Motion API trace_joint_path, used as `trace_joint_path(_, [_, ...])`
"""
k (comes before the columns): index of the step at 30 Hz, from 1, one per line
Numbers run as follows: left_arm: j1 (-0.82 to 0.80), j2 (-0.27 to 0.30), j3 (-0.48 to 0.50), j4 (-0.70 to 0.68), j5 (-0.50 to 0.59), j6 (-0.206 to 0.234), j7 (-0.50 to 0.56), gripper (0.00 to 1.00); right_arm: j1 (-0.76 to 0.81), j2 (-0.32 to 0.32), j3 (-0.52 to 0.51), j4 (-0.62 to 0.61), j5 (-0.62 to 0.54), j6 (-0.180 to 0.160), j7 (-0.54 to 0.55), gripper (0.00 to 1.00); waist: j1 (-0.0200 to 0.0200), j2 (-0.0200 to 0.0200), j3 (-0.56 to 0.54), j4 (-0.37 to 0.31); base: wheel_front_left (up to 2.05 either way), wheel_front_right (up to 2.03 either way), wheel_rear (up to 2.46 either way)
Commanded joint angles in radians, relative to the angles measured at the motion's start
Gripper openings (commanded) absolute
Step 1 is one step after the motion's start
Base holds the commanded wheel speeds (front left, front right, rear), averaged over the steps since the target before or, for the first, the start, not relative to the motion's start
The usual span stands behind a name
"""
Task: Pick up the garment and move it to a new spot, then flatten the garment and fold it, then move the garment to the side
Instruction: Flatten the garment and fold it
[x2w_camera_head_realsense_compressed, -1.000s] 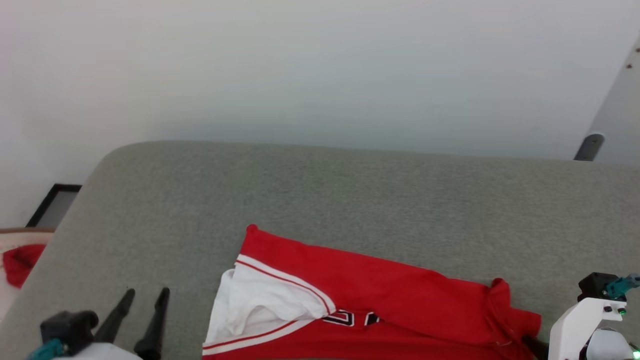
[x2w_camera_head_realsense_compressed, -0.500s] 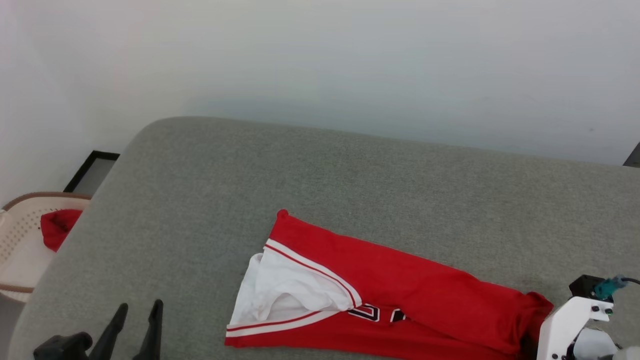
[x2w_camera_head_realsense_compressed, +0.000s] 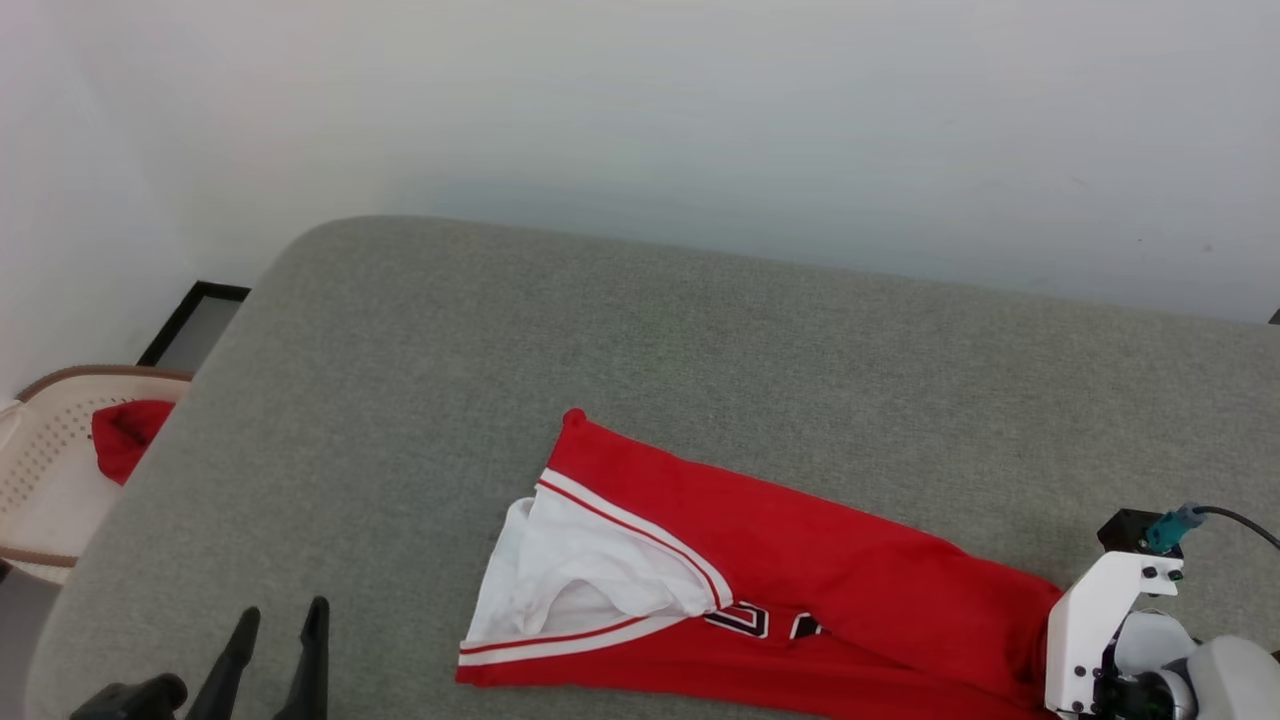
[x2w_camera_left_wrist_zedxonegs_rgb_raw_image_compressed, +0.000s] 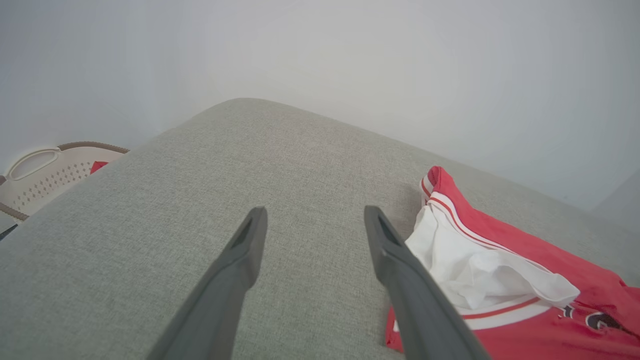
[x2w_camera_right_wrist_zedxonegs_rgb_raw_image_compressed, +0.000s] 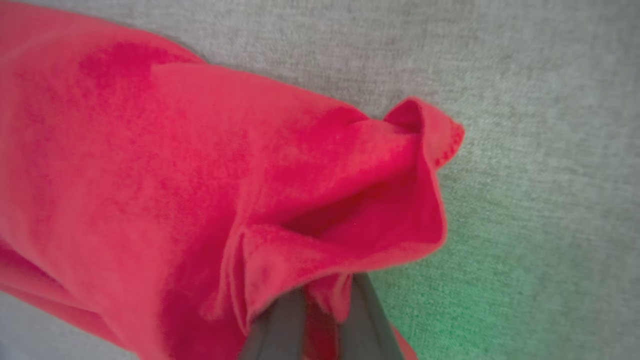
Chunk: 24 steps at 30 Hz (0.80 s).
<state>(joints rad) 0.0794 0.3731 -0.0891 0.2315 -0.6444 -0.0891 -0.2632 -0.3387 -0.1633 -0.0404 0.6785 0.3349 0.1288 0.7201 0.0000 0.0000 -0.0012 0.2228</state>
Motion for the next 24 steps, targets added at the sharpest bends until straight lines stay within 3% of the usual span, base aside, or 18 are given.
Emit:
trace_joint_path(1, [0.01, -0.009, 0.01, 0.004, 0.013, -0.007, -0.001, 1.0, 0.015, 0.015, 0.018, 0.043, 0.012, 0.003, -0.001, 0.0, 0.0, 0.0, -0.001, -0.002, 0.0, 0.0, 0.0])
trace_joint_path(24, [0.081, -0.047, 0.09, -0.008, 0.041, -0.039, -0.001, 1.0, -0.071, -0.19, -0.093, 0.127, -0.009, 0.001, -0.065, 0.0, 0.0, 0.0, -0.038, -0.065, 0.0, 0.0, 0.0])
